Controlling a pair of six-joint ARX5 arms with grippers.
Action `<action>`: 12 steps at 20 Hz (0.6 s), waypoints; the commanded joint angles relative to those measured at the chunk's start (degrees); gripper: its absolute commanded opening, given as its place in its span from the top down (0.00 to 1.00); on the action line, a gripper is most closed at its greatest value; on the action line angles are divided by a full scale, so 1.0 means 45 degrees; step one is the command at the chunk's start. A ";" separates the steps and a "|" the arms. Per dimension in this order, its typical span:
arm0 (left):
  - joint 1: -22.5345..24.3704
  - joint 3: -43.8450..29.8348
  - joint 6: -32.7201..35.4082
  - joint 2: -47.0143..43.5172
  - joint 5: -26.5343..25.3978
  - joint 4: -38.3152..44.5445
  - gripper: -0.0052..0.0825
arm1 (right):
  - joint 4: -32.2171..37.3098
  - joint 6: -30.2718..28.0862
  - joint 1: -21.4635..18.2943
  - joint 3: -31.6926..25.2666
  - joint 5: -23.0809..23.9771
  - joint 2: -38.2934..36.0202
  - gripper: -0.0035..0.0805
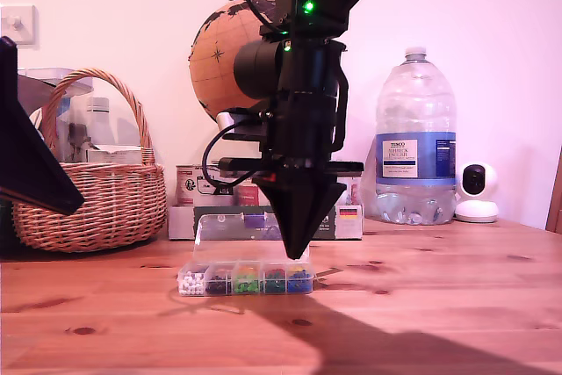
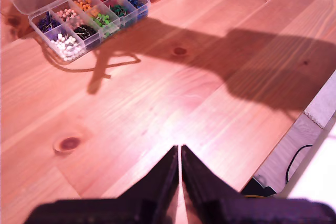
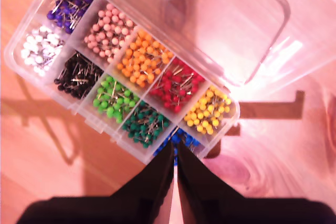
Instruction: Sort the loose pins on the table into their correct compartments
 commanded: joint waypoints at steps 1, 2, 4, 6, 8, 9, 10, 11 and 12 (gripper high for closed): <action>0.0015 -0.0092 0.0049 -0.0034 -0.0034 0.0185 0.97 | -0.0194 -0.0083 -0.0019 0.0049 -0.0005 -0.1035 0.97; 0.0015 -0.0092 0.0049 -0.0034 -0.0034 0.0301 0.97 | -0.0350 -0.0078 -0.0019 0.0049 -0.0005 -0.1389 0.97; 0.0015 -0.0092 0.0049 -0.0034 -0.0034 0.0563 0.97 | -0.0641 -0.0073 -0.0019 0.0049 -0.0005 -0.2089 0.97; 0.0015 -0.0092 0.0049 -0.0034 -0.0034 0.0719 0.97 | -0.0874 0.0107 -0.0019 0.0049 0.0000 -0.2880 0.97; 0.0015 -0.0092 0.0049 -0.0034 -0.0034 0.0729 0.97 | -0.1156 0.0165 -0.0019 0.0049 -0.0005 -0.3934 0.97; 0.0015 -0.0087 0.0053 -0.0034 -0.0034 0.0729 0.97 | -0.1214 0.0165 -0.0019 0.0049 -0.0005 -0.4483 0.97; 0.0015 -0.0087 0.0053 -0.0034 -0.0034 0.0729 0.97 | -0.1132 0.0233 -0.0019 0.0049 -0.0005 -0.4993 0.97; 0.0015 -0.0092 0.0049 -0.0034 -0.0034 0.0729 0.97 | -0.0957 0.0427 -0.0019 0.0049 -0.0010 -0.5425 0.97; 0.0015 -0.0087 0.0049 -0.0034 -0.0034 0.0733 0.97 | -0.0627 0.0466 -0.0019 0.0049 -0.0010 -0.5761 0.97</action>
